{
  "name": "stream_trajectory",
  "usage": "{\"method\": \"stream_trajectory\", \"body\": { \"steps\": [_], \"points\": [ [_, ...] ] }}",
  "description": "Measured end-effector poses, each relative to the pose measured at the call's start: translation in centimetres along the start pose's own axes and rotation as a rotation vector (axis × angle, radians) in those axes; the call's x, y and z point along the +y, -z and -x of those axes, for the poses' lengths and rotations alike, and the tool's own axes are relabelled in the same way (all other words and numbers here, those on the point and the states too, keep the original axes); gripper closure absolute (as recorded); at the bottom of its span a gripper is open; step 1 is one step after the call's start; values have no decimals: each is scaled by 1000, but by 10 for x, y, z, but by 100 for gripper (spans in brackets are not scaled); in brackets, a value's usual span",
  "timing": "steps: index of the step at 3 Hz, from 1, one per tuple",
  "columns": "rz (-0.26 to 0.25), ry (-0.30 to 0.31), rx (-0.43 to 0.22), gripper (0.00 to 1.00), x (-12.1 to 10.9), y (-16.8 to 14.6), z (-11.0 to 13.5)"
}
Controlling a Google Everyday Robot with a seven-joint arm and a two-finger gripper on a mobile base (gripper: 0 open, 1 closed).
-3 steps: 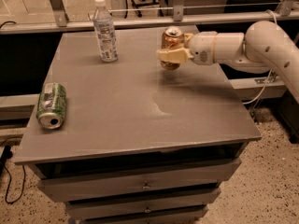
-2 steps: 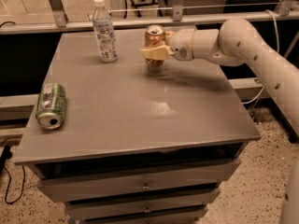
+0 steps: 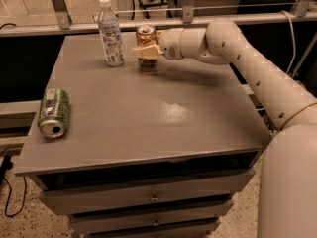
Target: Move orange can near blue plastic bottle
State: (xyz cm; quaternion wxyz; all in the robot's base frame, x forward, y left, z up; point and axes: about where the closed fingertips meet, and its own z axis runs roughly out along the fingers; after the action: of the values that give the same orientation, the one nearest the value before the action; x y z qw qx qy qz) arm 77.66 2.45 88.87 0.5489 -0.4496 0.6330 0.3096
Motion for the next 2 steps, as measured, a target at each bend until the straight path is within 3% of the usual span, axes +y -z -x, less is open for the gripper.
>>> {"method": "stream_trajectory", "body": {
  "steps": [1,2],
  "points": [
    [4,-10,-22,88,-1,-19,6],
    [16,-29,-28,65,3,-31,6]
  ]
}}
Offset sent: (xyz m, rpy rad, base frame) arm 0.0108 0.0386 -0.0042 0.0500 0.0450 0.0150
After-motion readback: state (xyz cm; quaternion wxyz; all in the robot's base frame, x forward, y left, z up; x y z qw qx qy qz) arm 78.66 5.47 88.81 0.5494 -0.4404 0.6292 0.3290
